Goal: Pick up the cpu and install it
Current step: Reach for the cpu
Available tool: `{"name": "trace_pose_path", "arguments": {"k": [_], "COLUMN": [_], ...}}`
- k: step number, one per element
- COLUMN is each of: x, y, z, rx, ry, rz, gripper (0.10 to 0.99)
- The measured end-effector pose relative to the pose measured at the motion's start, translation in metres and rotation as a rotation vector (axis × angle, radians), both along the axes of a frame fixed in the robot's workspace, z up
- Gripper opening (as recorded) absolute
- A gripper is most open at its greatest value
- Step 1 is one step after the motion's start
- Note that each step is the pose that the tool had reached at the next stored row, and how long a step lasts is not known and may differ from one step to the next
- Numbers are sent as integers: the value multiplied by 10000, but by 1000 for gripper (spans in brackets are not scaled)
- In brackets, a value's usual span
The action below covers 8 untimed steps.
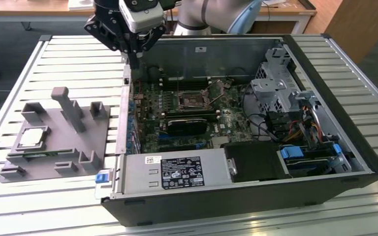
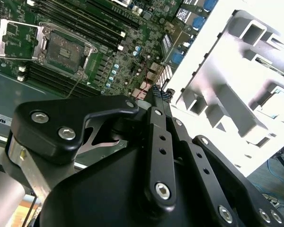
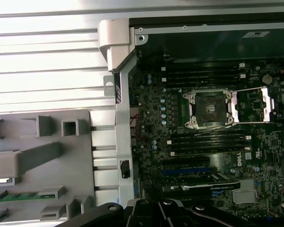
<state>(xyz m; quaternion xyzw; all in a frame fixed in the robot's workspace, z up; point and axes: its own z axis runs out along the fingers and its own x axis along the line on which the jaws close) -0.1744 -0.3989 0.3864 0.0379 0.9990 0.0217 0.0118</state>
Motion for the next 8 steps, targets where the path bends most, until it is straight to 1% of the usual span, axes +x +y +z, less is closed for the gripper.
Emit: {"name": "trace_pose_path", "arguments": {"k": [8], "x": [-46], "y": [0], "z": [-11], "rx": [0], "ry": [10], "rz": [0], "gripper": [106]}}
